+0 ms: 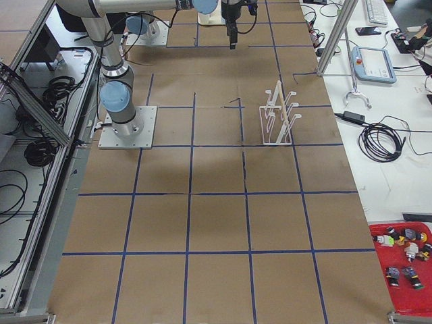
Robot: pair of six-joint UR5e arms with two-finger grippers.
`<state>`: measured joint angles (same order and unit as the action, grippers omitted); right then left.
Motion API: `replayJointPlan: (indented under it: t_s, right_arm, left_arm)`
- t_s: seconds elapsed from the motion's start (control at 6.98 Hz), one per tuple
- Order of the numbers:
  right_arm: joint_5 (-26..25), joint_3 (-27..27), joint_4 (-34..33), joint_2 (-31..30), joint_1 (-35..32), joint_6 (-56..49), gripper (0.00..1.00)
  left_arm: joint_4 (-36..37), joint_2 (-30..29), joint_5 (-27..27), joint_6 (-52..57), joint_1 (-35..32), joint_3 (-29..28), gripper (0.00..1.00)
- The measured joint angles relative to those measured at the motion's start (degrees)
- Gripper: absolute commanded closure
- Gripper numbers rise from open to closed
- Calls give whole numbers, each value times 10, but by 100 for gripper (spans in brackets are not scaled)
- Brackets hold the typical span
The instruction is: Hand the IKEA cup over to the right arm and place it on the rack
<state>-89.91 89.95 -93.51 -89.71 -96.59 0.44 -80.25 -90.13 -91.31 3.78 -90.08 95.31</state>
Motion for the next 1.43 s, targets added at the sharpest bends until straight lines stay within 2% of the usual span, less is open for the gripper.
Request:
replayJointPlan:
  t_s: [0.86, 1.15, 1.43]
  right_arm:
    - [-1, 0, 0, 1, 0, 0, 0]
    - [-1, 0, 0, 1, 0, 0, 0]
    - [-1, 1, 0, 1, 0, 0, 0]
  left_arm:
    - [3, 10, -2, 10, 22, 15, 0]
    - [-1, 14, -3, 57, 81, 25, 0]
    - [18, 20, -2, 146, 165, 65, 0]
